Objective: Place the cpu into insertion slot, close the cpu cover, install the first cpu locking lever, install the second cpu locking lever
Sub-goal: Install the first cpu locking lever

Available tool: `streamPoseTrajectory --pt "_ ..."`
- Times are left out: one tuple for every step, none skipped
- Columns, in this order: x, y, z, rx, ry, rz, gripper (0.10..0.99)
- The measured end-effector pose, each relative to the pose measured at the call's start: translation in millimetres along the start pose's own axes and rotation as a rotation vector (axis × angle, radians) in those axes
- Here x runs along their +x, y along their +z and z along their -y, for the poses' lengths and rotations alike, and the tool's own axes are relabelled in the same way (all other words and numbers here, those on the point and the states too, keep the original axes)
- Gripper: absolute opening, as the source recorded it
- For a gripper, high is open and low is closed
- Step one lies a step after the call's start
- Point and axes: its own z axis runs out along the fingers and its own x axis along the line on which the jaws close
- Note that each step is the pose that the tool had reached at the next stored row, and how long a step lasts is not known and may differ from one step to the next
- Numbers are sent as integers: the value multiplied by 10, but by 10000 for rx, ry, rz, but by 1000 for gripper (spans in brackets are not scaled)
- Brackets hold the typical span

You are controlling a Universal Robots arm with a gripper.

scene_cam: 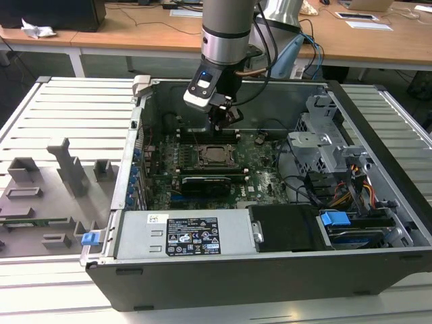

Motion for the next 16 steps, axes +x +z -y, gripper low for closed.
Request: streamPoseTrajectory --pt "0 0 0 0 -10 0 106" --pt "0 0 0 2 -29 -1 106" --pt "0 0 0 2 -52 -1 106" --pt "0 0 0 3 -71 -1 106" --pt "0 0 0 4 -122 -2 106" --pt "0 0 0 5 -161 -2 106" --pt "0 0 0 7 -217 -3 106" --pt "0 0 0 9 -290 -4 106" --pt "0 0 0 12 -373 -6 106" --pt "0 0 0 16 -487 -7 106" --pt "0 0 0 18 -573 -9 106" --pt "0 0 0 24 -758 -12 106" --pt "0 0 0 29 -941 -14 106" --pt "0 0 0 32 -1033 -16 106" --pt "0 0 0 35 -1109 -17 106" --pt "0 0 0 36 -1167 -17 106"
